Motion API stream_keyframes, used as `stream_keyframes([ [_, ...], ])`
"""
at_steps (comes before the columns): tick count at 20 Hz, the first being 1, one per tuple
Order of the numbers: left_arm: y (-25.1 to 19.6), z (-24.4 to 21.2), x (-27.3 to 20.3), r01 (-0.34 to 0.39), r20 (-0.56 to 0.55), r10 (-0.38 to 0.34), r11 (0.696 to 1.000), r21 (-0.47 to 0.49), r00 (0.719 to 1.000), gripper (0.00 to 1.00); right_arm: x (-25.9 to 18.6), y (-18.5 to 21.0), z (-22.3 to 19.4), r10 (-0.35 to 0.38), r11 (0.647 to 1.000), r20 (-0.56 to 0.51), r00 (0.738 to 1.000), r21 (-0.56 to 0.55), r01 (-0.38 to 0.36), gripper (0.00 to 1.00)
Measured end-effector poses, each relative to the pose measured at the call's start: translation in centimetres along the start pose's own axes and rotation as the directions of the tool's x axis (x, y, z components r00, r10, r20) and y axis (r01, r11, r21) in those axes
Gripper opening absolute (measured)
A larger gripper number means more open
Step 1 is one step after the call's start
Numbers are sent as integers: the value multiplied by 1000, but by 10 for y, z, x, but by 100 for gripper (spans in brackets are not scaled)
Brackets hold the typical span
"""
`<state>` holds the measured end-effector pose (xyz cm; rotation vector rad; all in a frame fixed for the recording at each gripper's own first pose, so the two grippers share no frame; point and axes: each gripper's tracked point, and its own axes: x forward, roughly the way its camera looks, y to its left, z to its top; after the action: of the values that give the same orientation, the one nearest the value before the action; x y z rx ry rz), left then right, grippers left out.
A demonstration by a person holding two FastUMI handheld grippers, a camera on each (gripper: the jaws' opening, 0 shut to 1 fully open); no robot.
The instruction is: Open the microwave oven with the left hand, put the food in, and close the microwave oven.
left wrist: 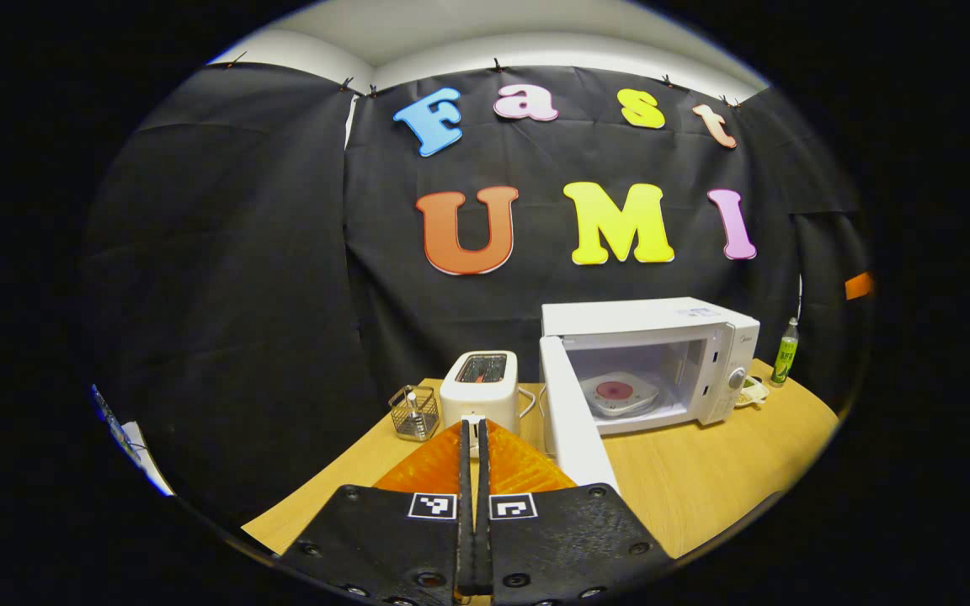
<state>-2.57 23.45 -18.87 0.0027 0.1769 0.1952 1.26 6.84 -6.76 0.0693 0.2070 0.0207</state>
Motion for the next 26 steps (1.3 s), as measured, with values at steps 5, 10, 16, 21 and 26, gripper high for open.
stream_keyframes([
  [5, 3, -44, 2, 9, -48, -8, 1000, 17, 999, 0, -3, -7, 0, -5, 1000, -18, 1000, -2, 5, 100],
  [10, -7, -63, 3, 28, -74, -31, 999, -32, 997, 0, -3, -13, 4, -14, 1000, -39, 999, 9, 14, 92],
  [16, -43, -60, -1, 106, -57, -107, 994, -15, 993, 0, -7, -13, 8, -11, 1000, -41, 999, 19, 12, 100],
  [21, -73, -53, -5, 133, -30, -133, 991, 1, 991, 0, -14, -14, 7, -24, 999, -35, 999, 37, 25, 100],
  [26, -121, -46, -6, 220, -13, -220, 975, 10, 975, 0, -21, -13, -1, -21, 999, -51, 998, 29, 22, 100],
])
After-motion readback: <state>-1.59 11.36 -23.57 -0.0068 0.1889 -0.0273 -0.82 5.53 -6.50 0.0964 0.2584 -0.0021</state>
